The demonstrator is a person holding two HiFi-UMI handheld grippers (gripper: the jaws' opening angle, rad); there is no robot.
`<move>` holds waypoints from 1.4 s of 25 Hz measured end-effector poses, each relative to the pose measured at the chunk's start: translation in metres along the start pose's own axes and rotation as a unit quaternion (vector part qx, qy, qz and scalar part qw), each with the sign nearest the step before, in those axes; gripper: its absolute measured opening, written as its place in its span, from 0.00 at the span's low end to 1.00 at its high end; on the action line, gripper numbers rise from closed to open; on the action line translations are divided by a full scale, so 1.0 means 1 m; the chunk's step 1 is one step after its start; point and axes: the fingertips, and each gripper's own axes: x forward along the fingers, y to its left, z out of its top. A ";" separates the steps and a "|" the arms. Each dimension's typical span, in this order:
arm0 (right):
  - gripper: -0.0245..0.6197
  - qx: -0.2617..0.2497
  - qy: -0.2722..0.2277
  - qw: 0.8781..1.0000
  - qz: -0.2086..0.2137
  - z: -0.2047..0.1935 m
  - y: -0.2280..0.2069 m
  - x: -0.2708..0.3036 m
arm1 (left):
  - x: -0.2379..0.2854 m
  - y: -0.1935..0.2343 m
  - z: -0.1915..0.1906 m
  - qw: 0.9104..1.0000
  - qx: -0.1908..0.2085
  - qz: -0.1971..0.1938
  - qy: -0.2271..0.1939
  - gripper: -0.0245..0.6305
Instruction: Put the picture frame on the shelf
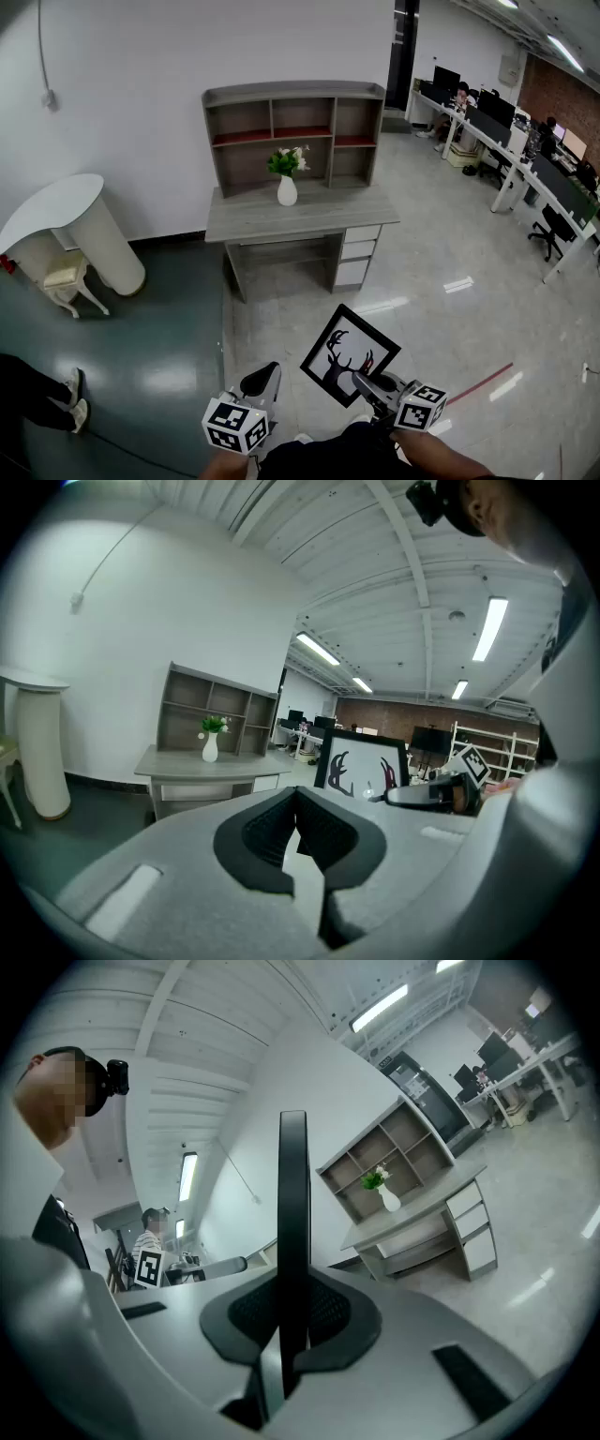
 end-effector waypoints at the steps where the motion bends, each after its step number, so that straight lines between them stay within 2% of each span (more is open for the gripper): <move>1: 0.10 -0.001 0.000 1.000 0.000 0.001 0.001 0.000 | -0.001 -0.001 0.000 1.000 0.001 0.000 0.000 0.05; 13: 0.10 -0.008 -0.005 1.000 0.003 0.002 0.008 -0.003 | -0.004 -0.004 0.000 1.000 0.003 -0.004 -0.003 0.05; 17: 0.10 0.011 -0.022 0.999 0.024 0.006 0.015 -0.003 | -0.005 -0.004 -0.002 1.000 0.002 -0.006 -0.002 0.05; 35: 0.10 0.017 0.010 1.000 0.017 0.005 0.009 0.021 | 0.000 0.018 0.003 1.000 -0.003 -0.004 -0.005 0.05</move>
